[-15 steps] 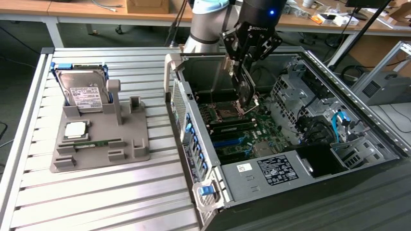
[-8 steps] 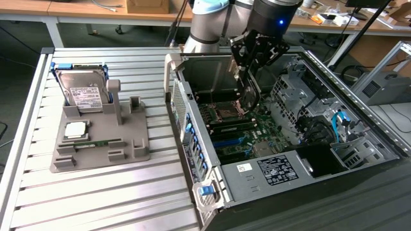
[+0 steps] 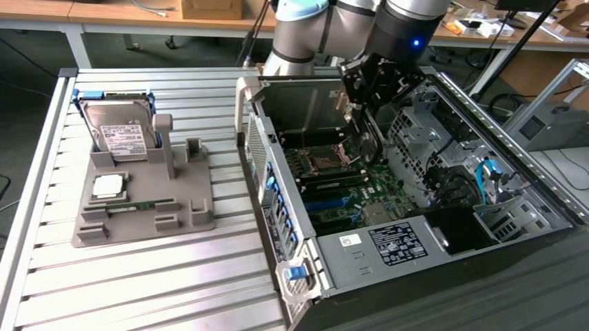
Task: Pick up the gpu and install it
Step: 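Pick up the gpu and move the gpu toward the slot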
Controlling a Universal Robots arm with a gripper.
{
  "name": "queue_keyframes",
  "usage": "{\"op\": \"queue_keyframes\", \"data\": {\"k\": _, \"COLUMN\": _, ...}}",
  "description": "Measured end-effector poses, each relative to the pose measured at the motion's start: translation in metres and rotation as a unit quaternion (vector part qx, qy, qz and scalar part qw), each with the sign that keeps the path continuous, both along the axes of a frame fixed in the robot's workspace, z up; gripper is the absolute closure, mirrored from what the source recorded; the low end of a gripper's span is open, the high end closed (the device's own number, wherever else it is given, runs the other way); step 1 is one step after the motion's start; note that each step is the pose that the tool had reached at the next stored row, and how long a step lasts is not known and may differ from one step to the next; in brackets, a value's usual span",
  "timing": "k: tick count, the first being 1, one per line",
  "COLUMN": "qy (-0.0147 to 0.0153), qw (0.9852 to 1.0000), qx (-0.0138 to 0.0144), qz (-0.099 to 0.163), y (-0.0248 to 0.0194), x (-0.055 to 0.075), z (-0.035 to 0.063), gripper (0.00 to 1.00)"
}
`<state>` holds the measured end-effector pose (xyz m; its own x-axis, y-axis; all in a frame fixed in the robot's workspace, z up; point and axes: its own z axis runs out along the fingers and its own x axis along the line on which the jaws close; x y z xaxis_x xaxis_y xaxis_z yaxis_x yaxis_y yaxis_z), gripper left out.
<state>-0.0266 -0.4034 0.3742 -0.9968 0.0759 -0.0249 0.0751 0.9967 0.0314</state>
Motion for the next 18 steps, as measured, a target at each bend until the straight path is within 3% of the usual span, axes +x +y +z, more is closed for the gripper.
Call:
{"op": "queue_keyframes", "data": {"k": 4, "qy": 0.0, "qw": 1.0, "qx": 0.0, "qz": 0.0, "y": -0.0038, "x": 0.004, "z": -0.0014, "gripper": 0.73}}
{"op": "queue_keyframes", "data": {"k": 18, "qy": 0.0, "qw": 1.0, "qx": 0.0, "qz": 0.0, "y": -0.0109, "x": 0.015, "z": -0.0048, "gripper": 0.73}}
